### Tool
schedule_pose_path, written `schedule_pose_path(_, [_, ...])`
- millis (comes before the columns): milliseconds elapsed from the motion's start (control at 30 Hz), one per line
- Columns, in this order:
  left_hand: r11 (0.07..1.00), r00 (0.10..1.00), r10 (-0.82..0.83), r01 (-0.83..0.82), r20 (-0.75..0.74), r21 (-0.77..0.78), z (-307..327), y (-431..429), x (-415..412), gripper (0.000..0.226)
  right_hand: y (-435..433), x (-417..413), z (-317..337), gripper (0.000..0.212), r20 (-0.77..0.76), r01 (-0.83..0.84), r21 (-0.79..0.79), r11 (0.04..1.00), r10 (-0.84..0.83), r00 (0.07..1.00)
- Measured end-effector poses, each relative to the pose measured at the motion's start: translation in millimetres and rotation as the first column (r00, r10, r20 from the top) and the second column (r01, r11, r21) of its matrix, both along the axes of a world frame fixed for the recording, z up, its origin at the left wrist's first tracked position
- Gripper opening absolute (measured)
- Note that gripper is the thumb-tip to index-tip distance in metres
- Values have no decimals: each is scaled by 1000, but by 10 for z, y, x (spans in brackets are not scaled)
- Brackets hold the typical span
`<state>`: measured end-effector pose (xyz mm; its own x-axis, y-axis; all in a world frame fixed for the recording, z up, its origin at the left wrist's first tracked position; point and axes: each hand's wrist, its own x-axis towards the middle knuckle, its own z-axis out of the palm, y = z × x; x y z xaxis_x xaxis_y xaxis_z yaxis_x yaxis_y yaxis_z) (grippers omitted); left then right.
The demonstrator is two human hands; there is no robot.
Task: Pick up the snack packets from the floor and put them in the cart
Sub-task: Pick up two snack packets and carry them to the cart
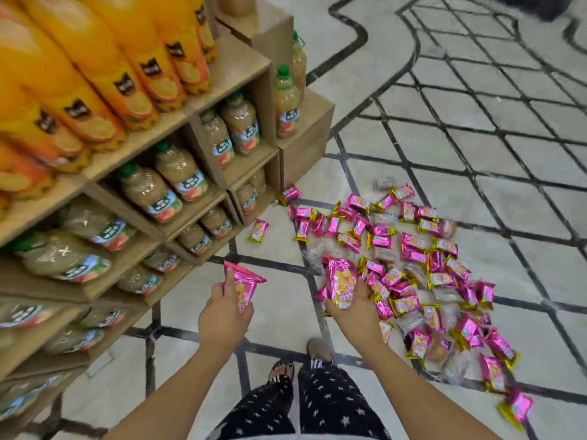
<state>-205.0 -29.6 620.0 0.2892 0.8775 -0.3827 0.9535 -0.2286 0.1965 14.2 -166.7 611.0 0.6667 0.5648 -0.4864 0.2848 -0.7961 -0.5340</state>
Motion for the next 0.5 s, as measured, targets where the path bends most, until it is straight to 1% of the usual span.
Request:
schedule_pose_path(133, [990,990,137,-137,17,-9,81,-275,-117,87,-78,31,80,87,-21,-108,9,994,108,994])
schedule_pose_path(200, [976,975,219,-218,27,-20,103,-441,-160,88,-123,80,90,81,-37,-164,-2,986,164,986])
schedule_pose_path(300, [948,948,318,-318,23,-10,123,-737,-207,89,-201,141,80,78,-55,-259,4,966,259,964])
schedule_pose_path(400, [906,905,422,-423,41,-4,120,-1075,-235,91,-208,174,98,80,-45,-388,-3,922,387,921])
schedule_pose_path(500, [850,850,526,-526,38,6,91,-1397,-302,89,-144,136,97,81,-52,-513,-18,858,512,857])
